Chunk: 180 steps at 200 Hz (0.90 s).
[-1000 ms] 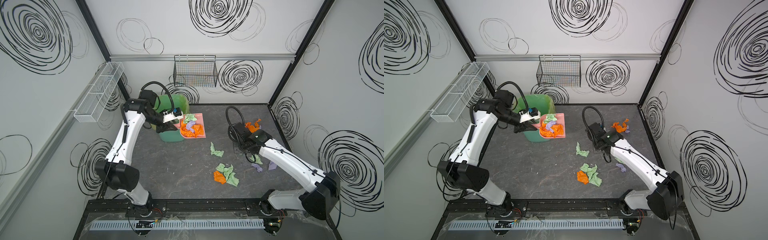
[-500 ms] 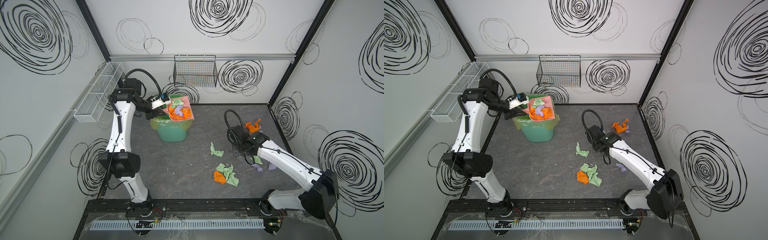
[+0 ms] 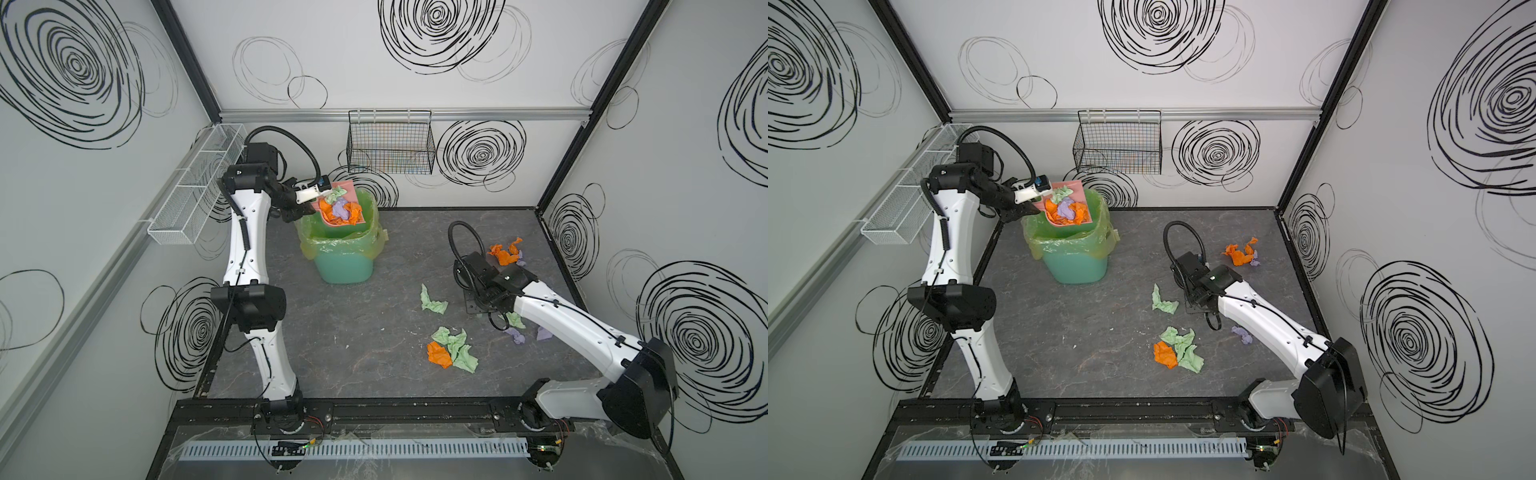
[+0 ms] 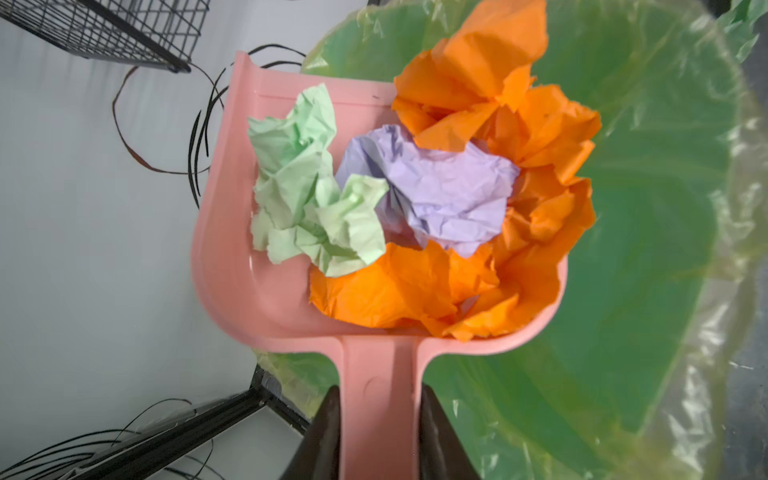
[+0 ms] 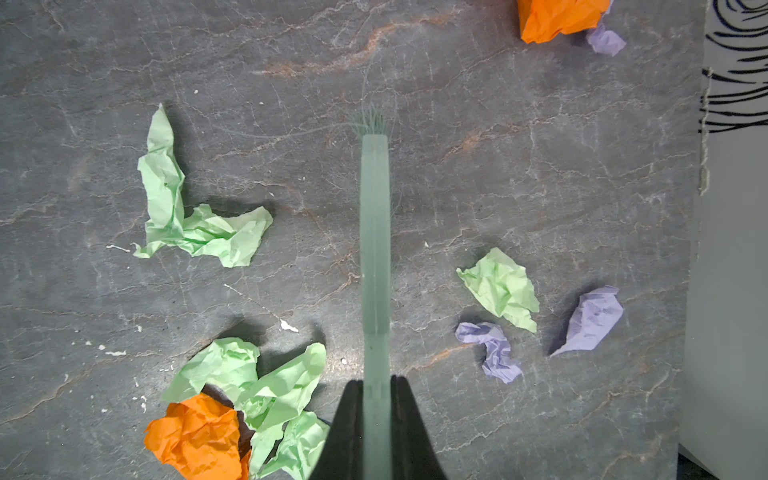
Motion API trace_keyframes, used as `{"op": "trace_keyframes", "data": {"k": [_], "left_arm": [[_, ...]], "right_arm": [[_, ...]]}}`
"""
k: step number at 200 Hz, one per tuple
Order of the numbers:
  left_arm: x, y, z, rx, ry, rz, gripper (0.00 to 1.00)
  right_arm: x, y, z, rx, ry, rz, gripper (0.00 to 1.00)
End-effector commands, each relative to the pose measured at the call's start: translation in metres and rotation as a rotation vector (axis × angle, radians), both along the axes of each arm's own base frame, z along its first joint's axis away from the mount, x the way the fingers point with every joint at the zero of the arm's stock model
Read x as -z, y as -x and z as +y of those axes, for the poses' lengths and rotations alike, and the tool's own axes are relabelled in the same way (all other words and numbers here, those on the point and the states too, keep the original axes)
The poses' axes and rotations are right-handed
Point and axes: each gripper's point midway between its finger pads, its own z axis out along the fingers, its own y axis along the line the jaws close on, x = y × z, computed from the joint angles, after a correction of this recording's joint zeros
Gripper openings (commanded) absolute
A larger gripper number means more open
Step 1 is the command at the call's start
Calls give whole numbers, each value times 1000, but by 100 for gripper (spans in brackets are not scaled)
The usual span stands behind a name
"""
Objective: Sweep away the paper scraps from the table
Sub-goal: 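Tilt the dustpan with the left gripper to dump scraps into the bin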
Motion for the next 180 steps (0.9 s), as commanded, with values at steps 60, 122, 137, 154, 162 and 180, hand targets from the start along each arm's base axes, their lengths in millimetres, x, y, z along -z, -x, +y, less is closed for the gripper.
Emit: {"op": "trace_keyframes", "data": {"k": [60, 122, 137, 154, 162, 180], "left_arm": [[-41, 0, 24, -16, -417, -261, 0], [-80, 2, 26, -44, -611, -490, 0], [-91, 1, 29, -59, -656, -548, 0], [-104, 0, 31, -72, -683, -606, 0], [-112, 1, 33, -80, -685, -630, 0], [-129, 6, 34, -93, -650, -670, 0]], "right_arm": [[-1, -3, -15, 36, 93, -14, 0], [-16, -12, -16, 42, 122, -45, 0], [-17, -13, -16, 42, 121, -48, 0], [-20, -11, -13, 27, 105, -47, 0], [-22, -11, -7, 1, 76, -48, 0], [-33, -8, 20, -108, -77, -64, 0]]}}
